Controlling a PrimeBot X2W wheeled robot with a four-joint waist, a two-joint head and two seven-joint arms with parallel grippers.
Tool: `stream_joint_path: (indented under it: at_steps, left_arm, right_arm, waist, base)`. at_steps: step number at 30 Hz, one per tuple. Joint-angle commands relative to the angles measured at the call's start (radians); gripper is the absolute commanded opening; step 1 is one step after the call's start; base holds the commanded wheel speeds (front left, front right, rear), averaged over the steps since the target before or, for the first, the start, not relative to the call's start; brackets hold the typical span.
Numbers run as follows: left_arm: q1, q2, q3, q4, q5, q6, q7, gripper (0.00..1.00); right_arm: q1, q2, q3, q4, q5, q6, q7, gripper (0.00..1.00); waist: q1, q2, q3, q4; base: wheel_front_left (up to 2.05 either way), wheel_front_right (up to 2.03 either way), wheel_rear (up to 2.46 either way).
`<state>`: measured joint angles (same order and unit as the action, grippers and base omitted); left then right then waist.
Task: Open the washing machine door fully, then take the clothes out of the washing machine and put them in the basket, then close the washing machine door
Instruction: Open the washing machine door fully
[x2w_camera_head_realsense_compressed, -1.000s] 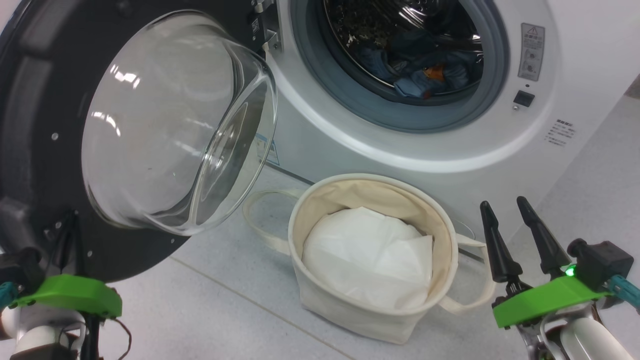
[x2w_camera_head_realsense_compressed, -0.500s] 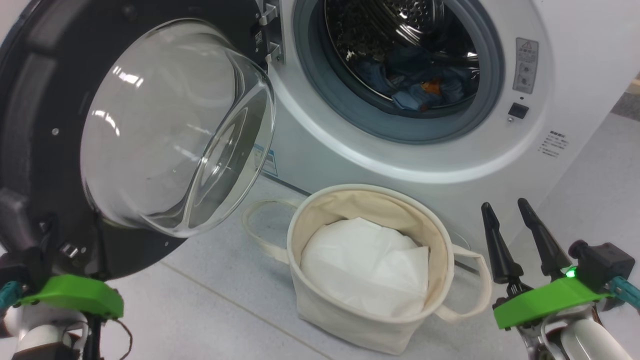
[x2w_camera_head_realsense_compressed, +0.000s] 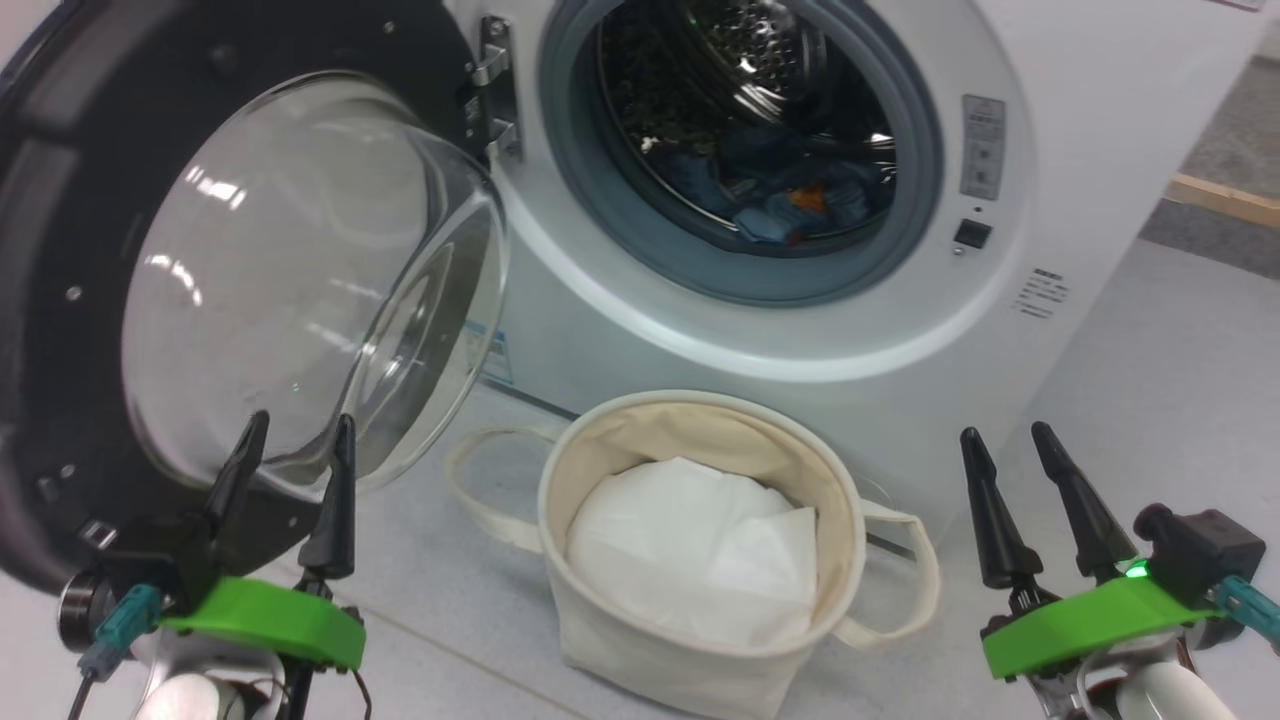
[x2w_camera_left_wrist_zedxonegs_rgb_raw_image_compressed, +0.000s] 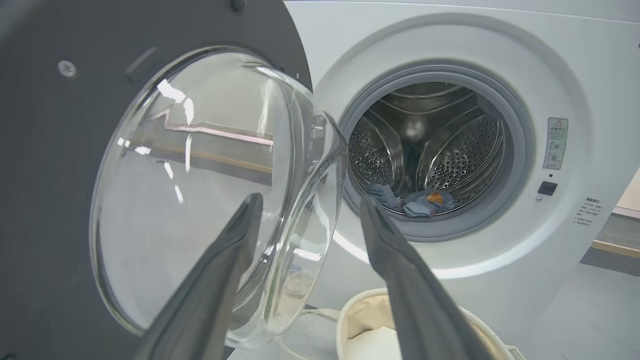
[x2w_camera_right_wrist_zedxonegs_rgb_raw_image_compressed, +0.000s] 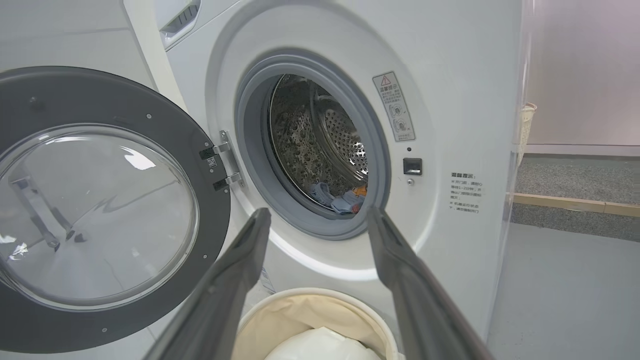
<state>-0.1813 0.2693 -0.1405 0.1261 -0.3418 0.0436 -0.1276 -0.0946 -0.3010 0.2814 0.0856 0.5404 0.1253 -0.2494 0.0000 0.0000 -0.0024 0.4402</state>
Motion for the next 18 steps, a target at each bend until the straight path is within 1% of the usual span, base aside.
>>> stream_joint_path:
  at_steps: [1,4,8,13,14,18]
  left_arm:
    - [-0.029,0.02,0.043,-0.055,0.004,0.007,0.006,1.0]
    - [-0.021,0.018,0.043,-0.072,-0.011,0.002,0.016,1.0]
    - [-0.015,0.014,0.03,-0.08,-0.033,-0.023,0.014,1.0]
    - [-0.011,0.016,0.02,-0.049,-0.047,-0.043,0.008,1.0]
    - [-0.011,0.016,0.02,-0.049,-0.047,-0.043,0.008,1.0]
    - [-0.01,0.018,0.019,-0.014,-0.055,-0.058,-0.021,1.0]
  right_arm:
    - [-0.016,-0.01,0.009,-0.038,0.011,0.005,-0.012,1.0]
    - [-0.015,-0.011,0.007,-0.038,0.015,0.005,-0.012,1.0]
    - [-0.016,-0.015,0.003,-0.04,0.011,0.005,-0.012,1.0]
    - [-0.015,-0.022,-0.001,-0.043,0.002,0.005,-0.012,1.0]
    - [-0.015,-0.022,-0.001,-0.043,0.002,0.005,-0.012,1.0]
    - [-0.013,-0.03,-0.011,-0.036,-0.003,0.005,-0.012,1.0]
  waist:
    - [0.0,0.0,-0.006,-0.026]
    - [0.0,0.0,-0.008,-0.056]
    - [0.0,0.0,-0.013,-0.104]
    - [0.0,0.0,-0.019,-0.174]
    - [0.0,0.0,-0.019,-0.174]
    - [0.0,0.0,-0.022,-0.23]
  base:
    - [0.0,0.0,0.0]
    - [0.0,0.0,0.0]
    - [0.0,0.0,0.0]
    - [0.0,0.0,0.0]
    - [0.0,0.0,0.0]
    - [0.0,0.0,0.0]
